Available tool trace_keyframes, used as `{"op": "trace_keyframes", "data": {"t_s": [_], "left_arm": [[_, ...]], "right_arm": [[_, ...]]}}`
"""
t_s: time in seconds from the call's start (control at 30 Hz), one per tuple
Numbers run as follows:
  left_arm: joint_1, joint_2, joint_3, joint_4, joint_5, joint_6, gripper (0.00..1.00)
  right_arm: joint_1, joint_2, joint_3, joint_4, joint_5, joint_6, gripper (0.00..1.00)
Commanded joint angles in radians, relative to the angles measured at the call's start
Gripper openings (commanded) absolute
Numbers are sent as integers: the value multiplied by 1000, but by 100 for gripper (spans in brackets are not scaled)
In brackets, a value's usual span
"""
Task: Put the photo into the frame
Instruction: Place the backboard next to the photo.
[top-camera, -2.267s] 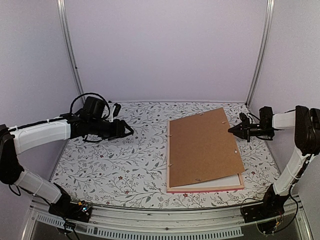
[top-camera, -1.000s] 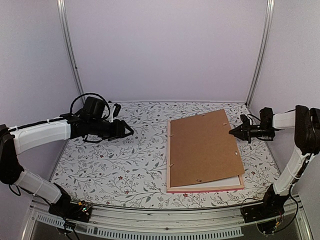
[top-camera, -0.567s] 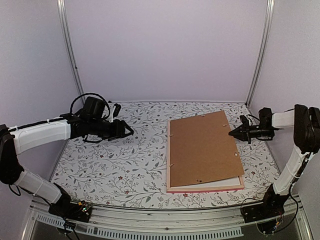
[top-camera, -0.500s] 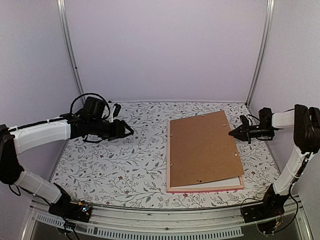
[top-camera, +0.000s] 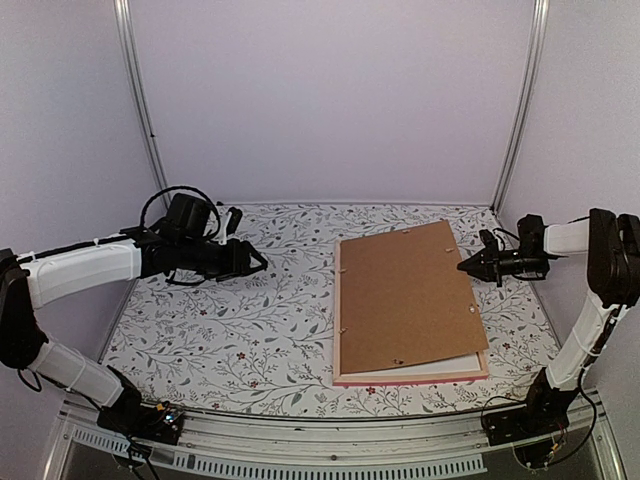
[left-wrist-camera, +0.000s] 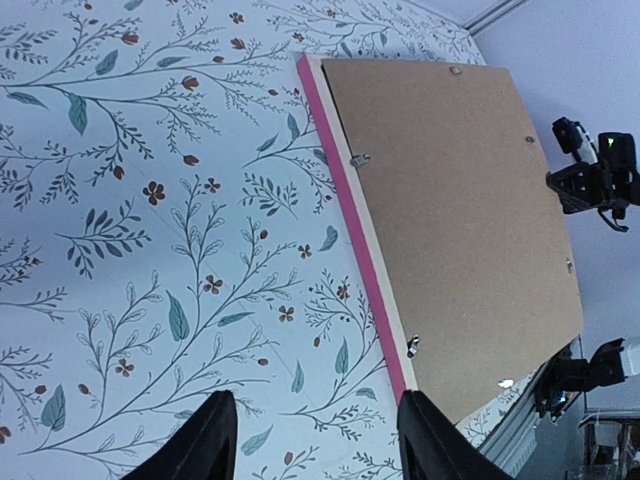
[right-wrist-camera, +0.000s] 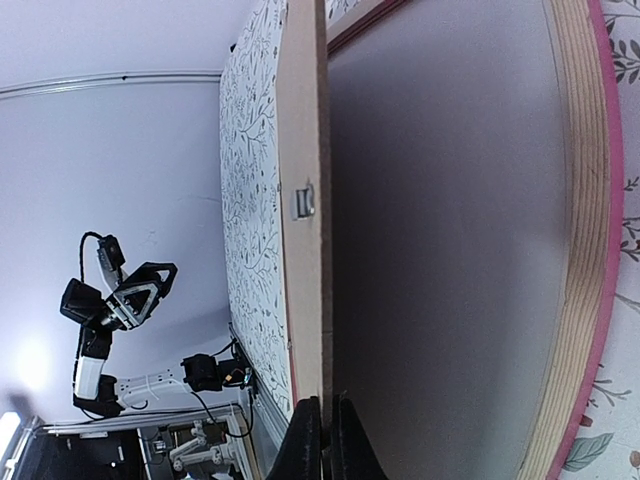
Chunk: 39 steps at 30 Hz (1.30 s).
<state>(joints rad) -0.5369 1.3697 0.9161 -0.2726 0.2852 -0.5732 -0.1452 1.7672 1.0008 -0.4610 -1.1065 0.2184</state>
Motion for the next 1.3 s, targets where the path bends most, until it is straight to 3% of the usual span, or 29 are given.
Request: {"op": "trace_keyframes", "data": {"t_s": [0.0, 0.73, 1.27], "left_arm": [[-12, 11, 2, 23, 15, 12, 58], [-11, -36, -34, 32, 18, 11, 58], [-11, -28, -22, 42, 41, 35, 58]], "right_arm": [[9, -10, 9, -47, 37, -26, 0], [9, -62, -4, -82, 11, -39, 0], [15, -7, 14, -122, 18, -67, 0]]}}
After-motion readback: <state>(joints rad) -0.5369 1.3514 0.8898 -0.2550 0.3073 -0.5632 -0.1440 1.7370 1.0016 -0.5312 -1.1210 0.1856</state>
